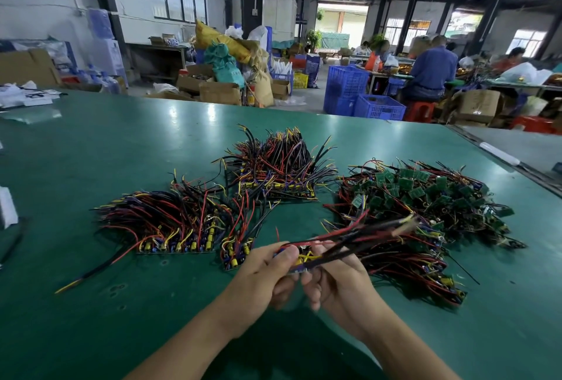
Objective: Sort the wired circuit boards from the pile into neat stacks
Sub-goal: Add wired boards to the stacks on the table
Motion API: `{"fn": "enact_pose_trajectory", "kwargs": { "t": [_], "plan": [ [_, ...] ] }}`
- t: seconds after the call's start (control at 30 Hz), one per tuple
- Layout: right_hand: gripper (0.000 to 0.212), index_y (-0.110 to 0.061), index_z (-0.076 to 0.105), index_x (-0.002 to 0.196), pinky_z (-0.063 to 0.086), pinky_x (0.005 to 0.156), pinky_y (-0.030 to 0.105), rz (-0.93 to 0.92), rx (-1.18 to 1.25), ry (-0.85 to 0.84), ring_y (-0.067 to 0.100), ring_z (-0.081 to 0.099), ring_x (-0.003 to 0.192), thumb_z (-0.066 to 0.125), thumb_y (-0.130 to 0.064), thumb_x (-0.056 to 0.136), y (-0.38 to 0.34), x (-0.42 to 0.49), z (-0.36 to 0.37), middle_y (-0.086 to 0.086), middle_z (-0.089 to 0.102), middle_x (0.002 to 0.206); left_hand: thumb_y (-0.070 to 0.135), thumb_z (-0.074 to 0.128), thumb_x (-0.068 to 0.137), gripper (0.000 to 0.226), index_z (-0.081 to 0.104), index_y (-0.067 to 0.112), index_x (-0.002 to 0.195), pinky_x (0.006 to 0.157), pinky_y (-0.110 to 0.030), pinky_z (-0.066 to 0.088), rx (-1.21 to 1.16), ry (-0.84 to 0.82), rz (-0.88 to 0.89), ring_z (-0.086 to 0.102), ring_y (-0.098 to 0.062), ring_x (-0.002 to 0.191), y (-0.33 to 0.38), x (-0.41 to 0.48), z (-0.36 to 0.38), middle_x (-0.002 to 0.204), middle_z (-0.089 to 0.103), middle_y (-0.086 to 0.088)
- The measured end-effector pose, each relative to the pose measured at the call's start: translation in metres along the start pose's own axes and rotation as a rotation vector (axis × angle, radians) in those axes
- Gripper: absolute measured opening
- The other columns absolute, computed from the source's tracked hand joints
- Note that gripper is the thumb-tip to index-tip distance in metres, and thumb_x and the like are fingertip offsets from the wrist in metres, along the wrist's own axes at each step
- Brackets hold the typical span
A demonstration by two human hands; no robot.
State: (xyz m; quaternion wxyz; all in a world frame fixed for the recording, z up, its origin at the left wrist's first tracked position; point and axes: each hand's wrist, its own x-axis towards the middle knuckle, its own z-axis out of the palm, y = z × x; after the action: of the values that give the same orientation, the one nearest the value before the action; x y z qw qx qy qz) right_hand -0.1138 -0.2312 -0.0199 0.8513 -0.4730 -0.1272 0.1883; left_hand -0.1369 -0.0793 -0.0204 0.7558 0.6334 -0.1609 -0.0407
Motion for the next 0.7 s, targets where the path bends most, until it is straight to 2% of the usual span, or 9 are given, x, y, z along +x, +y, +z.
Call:
{"fn": "enact_pose_trajectory", "kwargs": {
  "t": [0.07,0.13,0.2,0.27,0.4,0.5,0.57,0.6,0.7],
  "plan": [
    [0.016,-0.002,0.056,0.079,0.045,0.035,0.023,-0.045,-0.025,0.017,0.018,0.052,0.037,0.056,-0.018,0.081,0.000,0.002,0.001,0.018,0.061,0.058,0.053,0.059,0.083,0.035,0.056,0.023,0.066,0.042,-0.022,0.021,-0.018,0.040,0.002,0.022,-0.011,0.039,-0.001,0.001,-0.001,0.048,0.031,0.003],
    [0.015,-0.004,0.061,0.078,0.044,0.035,0.023,-0.076,-0.061,0.041,0.016,0.050,0.036,0.058,-0.019,0.079,-0.002,0.004,0.002,0.015,0.060,0.057,0.052,0.065,0.080,0.035,0.058,0.020,0.067,0.042,-0.020,0.018,-0.111,0.099,-0.027,0.021,-0.010,0.037,-0.001,0.004,-0.002,0.046,0.029,0.002],
    [0.020,0.000,0.058,0.085,0.043,0.034,0.021,-0.081,-0.083,0.057,0.013,0.049,0.036,0.058,-0.019,0.078,-0.004,0.005,0.000,0.012,0.060,0.056,0.053,0.065,0.078,0.036,0.059,0.020,0.064,0.042,-0.017,0.017,-0.198,0.128,-0.074,0.020,-0.009,0.035,-0.003,0.005,-0.003,0.045,0.030,0.003],
    [0.023,0.001,0.054,0.083,0.042,0.035,0.021,-0.092,-0.100,0.086,0.013,0.048,0.037,0.058,-0.021,0.076,-0.005,0.005,-0.001,0.011,0.061,0.057,0.053,0.066,0.082,0.037,0.056,0.025,0.059,0.042,-0.015,0.020,-0.225,0.137,-0.093,0.021,-0.008,0.034,-0.006,0.006,-0.002,0.046,0.031,0.004],
    [0.018,-0.005,0.056,0.079,0.046,0.036,0.022,-0.143,-0.054,0.174,0.014,0.053,0.039,0.060,-0.022,0.075,-0.010,0.011,-0.003,0.010,0.061,0.056,0.046,0.062,0.079,0.031,0.057,0.020,0.065,0.040,-0.016,0.023,-0.276,0.202,-0.100,0.022,-0.009,0.034,-0.008,0.008,-0.003,0.046,0.029,0.002],
    [0.022,-0.016,0.071,0.076,0.054,0.048,0.025,-0.176,-0.011,0.253,0.017,0.067,0.061,0.056,-0.024,0.090,-0.020,0.016,-0.016,0.009,0.069,0.074,0.045,0.065,0.075,0.039,0.049,0.010,0.067,0.038,-0.017,0.026,-0.364,0.301,-0.085,0.023,-0.009,0.033,-0.006,0.010,-0.010,0.044,0.029,0.002],
    [0.024,-0.012,0.072,0.082,0.057,0.065,0.026,-0.172,-0.197,0.355,0.013,0.070,0.076,0.053,-0.012,0.097,-0.026,0.017,-0.029,0.006,0.073,0.086,0.045,0.064,0.075,0.040,0.047,0.010,0.065,0.037,-0.017,0.023,-0.386,0.364,-0.057,0.023,-0.009,0.033,-0.004,0.012,-0.014,0.042,0.029,0.003],
    [0.021,-0.008,0.070,0.089,0.057,0.067,0.025,-0.174,-0.320,0.382,0.011,0.069,0.072,0.051,-0.003,0.098,-0.028,0.017,-0.034,0.005,0.072,0.086,0.045,0.063,0.075,0.041,0.046,0.009,0.066,0.037,-0.018,0.021,-0.391,0.395,-0.051,0.022,-0.008,0.033,-0.003,0.012,-0.016,0.042,0.029,0.003],
    [0.026,-0.007,0.058,0.111,0.041,0.047,0.020,-0.181,-0.628,0.355,0.011,0.046,0.048,0.042,0.008,0.098,-0.036,0.017,-0.046,0.002,0.065,0.078,0.047,0.063,0.073,0.043,0.043,0.008,0.072,0.036,-0.020,0.020,-0.384,0.461,-0.059,0.022,-0.009,0.034,-0.003,0.014,-0.019,0.044,0.029,0.003]
  ]
}}
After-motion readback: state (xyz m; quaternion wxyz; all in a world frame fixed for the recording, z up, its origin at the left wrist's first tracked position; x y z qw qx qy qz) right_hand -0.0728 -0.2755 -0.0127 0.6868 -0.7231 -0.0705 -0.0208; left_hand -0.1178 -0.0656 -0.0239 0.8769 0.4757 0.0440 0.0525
